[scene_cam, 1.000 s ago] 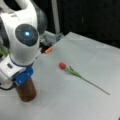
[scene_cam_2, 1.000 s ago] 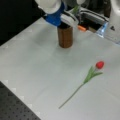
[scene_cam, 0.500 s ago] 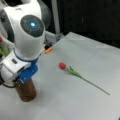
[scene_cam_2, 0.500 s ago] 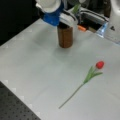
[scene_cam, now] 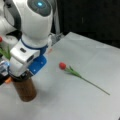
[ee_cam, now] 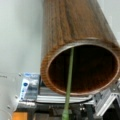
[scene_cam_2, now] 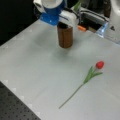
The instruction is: Flower insertion into a vase
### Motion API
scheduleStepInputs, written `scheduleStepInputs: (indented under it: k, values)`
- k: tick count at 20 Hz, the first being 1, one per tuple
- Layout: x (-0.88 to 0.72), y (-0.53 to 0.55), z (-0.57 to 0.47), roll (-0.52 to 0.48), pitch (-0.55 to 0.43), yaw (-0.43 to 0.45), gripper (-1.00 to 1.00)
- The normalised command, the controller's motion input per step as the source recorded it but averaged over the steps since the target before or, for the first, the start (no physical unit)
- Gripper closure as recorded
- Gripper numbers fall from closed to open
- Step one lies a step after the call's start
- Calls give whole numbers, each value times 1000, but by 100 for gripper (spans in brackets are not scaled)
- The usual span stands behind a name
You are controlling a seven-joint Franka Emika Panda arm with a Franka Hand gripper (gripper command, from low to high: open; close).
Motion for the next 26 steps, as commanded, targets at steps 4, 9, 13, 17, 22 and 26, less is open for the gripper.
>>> scheduleStepInputs:
  k: [4, 9, 13, 17, 22, 26]
  values:
    - [117, 243, 208, 222, -222, -10, -100]
    - [54, 129, 88, 142, -194, 90, -100]
    - [-24, 182, 45, 67, -229, 81, -100]
    - [-85, 354, -20, 3, -229, -80, -100]
    - [-97, 515, -86, -13, -203, -82, -100]
    - [-91, 422, -120, 6, -224, -68, -100]
